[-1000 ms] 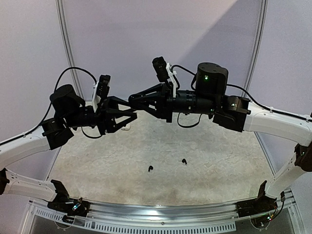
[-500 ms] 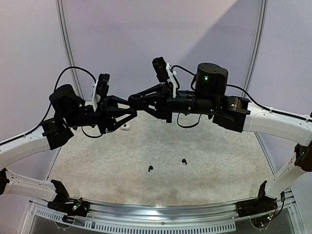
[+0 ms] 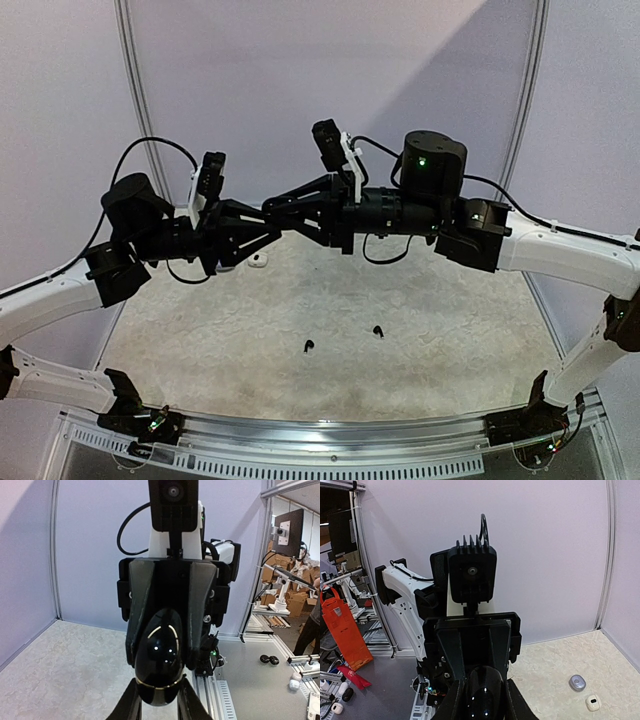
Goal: Insert the wireless bluetooth earbuds into the charging case
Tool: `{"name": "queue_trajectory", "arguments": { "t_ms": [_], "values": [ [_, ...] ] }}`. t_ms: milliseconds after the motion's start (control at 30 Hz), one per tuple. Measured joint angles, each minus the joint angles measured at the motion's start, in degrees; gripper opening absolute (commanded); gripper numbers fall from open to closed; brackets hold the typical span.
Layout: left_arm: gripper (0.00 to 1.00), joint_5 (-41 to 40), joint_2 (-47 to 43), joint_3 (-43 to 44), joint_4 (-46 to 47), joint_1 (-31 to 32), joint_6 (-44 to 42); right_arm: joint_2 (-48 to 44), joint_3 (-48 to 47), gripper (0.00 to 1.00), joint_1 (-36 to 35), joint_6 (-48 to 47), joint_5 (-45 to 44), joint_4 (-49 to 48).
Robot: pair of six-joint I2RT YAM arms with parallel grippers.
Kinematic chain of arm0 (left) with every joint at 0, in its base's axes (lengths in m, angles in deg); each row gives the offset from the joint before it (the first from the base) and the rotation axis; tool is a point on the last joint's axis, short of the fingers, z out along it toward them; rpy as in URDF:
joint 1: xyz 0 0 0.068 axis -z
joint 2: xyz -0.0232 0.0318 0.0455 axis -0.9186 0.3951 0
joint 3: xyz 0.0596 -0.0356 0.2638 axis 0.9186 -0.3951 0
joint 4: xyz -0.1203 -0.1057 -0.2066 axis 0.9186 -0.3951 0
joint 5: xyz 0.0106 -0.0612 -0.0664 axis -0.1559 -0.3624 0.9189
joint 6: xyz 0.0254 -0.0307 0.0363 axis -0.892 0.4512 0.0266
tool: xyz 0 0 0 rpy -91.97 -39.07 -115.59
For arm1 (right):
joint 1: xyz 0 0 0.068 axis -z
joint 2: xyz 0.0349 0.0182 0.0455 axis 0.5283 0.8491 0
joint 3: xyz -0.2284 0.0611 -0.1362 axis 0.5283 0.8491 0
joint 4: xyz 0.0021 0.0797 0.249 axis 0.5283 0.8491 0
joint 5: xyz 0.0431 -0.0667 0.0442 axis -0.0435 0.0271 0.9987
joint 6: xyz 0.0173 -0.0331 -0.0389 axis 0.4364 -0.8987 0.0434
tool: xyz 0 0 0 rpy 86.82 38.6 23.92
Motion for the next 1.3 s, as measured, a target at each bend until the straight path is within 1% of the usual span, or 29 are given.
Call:
{"name": "queue_trajectory", "arguments": {
  "t_ms": [33, 67, 100, 167, 267, 367, 467, 500, 600, 733, 767, 800, 900, 933, 967, 1000, 1033, 1100, 1167, 1300],
  "values": [
    [0.01, -0.02, -0.02, 0.00, -0.28, 0.00, -0.11, 0.00, 0.15, 0.00, 0.00, 0.07, 0.00, -0.17],
    [0.13, 0.00, -0.04, 0.00, -0.57, 0.00, -0.15, 0.02, 0.37, 0.00, 0.02, 0.17, 0.02, -0.44],
    [0.21, -0.02, -0.07, 0.00, -0.81, -0.02, -0.17, 0.04, 0.48, 0.00, 0.02, 0.22, 0.02, -0.55],
    [0.24, -0.17, -0.22, 0.00, -1.09, -0.02, -0.17, 0.09, 0.63, 0.00, 0.02, 0.42, 0.07, -0.85],
    [0.24, -0.42, -0.33, 0.00, -1.11, -0.02, -0.39, 0.20, 0.74, 0.00, 0.02, 0.70, -0.02, -1.46],
    [0.34, -0.63, -0.33, 0.00, -1.11, -0.02, -0.68, 0.24, 0.76, 0.00, 0.04, 0.98, -0.24, -1.57],
    [0.37, -0.63, -0.33, 0.00, -0.66, 0.04, -0.79, 0.68, 0.98, 0.00, -0.02, 1.07, -0.74, -1.46],
    [0.35, -0.70, -0.33, -0.04, -0.85, 0.04, -0.81, 0.83, 1.16, 0.00, -0.02, 1.11, -0.92, -1.49],
    [0.19, -1.14, -0.31, -0.15, -1.42, 0.04, -0.96, 0.92, 1.40, 0.00, 0.00, 1.27, -1.09, -1.51],
    [0.15, -0.96, -0.48, -0.28, -1.66, -0.02, -0.81, 0.90, 1.46, 0.00, -0.02, 0.98, -0.20, -1.55],
    [0.09, -0.92, -0.50, -0.28, -1.70, -0.02, -0.76, 0.90, 1.46, 0.00, -0.02, 1.03, -0.13, -1.57],
    [0.01, -0.83, -0.52, -0.28, -1.75, -0.02, -0.83, 0.90, 1.46, 0.00, -0.02, 1.01, -0.09, -1.57],
    [0.00, -0.46, -0.52, -0.31, -1.77, -0.02, -1.01, 0.90, 1.46, 0.00, -0.02, 0.92, -0.04, -1.57],
    [0.00, -0.35, -0.52, -0.31, -1.79, -0.02, -1.05, 0.90, 1.46, 0.04, -0.02, 0.87, -0.04, -1.55],
    [0.00, -0.26, -0.52, -0.31, -1.86, -0.02, -1.20, 0.90, 1.46, 0.16, -0.02, 0.79, -0.04, -1.55],
    [0.00, -0.17, -0.52, -0.31, -1.90, -0.02, -1.33, 0.90, 1.46, 0.31, -0.02, 0.76, -0.04, -1.53],
    [0.00, -0.13, -0.52, -0.31, -1.92, -0.02, -1.46, 0.90, 1.46, 0.42, -0.02, 0.68, -0.09, -1.49],
    [0.00, -0.17, -0.55, -0.31, -2.01, -0.02, -2.14, 0.87, 1.46, 0.56, -0.09, 0.74, -0.90, -1.22],
    [0.00, -0.24, -0.59, -0.31, -2.86, 0.00, -3.48, 0.87, 1.46, 0.64, -0.13, 0.70, -2.67, -0.26],
    [0.00, -1.05, -1.07, -0.31, -6.71, 0.04, -7.72, 0.63, 1.46, 0.65, -0.11, -0.09, -5.18, 2.73]
  ]
}}
